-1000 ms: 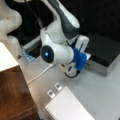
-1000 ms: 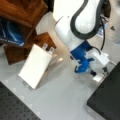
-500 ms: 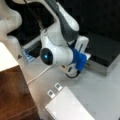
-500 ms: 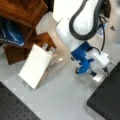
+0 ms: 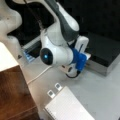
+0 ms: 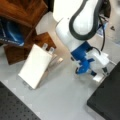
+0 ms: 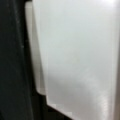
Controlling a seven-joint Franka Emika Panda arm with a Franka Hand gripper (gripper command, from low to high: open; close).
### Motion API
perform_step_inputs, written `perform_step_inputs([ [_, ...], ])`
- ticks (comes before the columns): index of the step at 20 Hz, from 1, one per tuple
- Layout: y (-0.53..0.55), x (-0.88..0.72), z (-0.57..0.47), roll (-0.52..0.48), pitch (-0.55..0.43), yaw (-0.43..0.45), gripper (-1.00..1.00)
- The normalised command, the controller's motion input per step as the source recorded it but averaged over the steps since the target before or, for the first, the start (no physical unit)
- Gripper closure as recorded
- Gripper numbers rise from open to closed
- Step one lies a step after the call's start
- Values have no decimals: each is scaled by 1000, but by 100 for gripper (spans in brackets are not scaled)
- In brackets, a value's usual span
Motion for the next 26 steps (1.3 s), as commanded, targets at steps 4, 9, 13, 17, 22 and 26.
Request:
perform_step_inputs([
  [4, -85, 108, -131, 198, -60, -137, 100],
  [9, -69, 210, -113, 192, -56, -147, 100],
  [13, -59, 276, -110, 155, -34, -99, 100],
  [17, -67, 335, -156, 128, -7, -96, 100],
  [22, -43, 425, -33, 139, 17, -87, 100],
  [26, -9, 377, 213, 143, 1, -8, 100],
])
